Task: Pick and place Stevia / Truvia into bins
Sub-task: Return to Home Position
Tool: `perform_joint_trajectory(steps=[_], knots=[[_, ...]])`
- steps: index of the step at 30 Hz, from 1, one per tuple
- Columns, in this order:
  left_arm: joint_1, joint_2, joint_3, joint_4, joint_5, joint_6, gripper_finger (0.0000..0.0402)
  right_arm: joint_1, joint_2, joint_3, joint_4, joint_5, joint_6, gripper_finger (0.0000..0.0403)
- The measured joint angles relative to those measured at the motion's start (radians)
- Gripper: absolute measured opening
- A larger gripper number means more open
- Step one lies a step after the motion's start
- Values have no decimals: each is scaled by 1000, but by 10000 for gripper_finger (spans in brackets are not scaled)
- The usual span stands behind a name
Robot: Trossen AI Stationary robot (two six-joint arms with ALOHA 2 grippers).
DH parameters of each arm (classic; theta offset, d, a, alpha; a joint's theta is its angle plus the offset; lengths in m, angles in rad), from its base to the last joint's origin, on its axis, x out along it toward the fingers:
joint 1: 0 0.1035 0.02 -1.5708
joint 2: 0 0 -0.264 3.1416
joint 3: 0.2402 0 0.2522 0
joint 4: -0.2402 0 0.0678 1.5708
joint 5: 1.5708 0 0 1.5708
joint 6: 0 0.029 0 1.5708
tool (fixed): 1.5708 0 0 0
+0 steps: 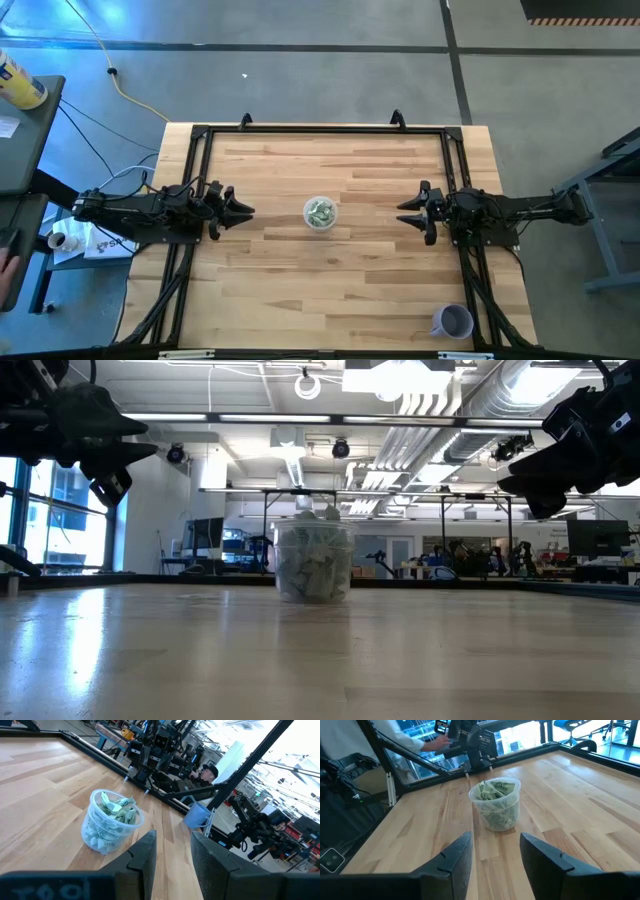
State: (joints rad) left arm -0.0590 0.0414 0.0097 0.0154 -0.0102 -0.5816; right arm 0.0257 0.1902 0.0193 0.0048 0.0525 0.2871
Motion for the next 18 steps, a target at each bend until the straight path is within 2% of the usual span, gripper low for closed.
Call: perform_joint_trajectory(steps=[18], knots=[[0, 0, 0, 0, 0, 0, 156, 0, 0, -1, 0, 0, 0, 161]])
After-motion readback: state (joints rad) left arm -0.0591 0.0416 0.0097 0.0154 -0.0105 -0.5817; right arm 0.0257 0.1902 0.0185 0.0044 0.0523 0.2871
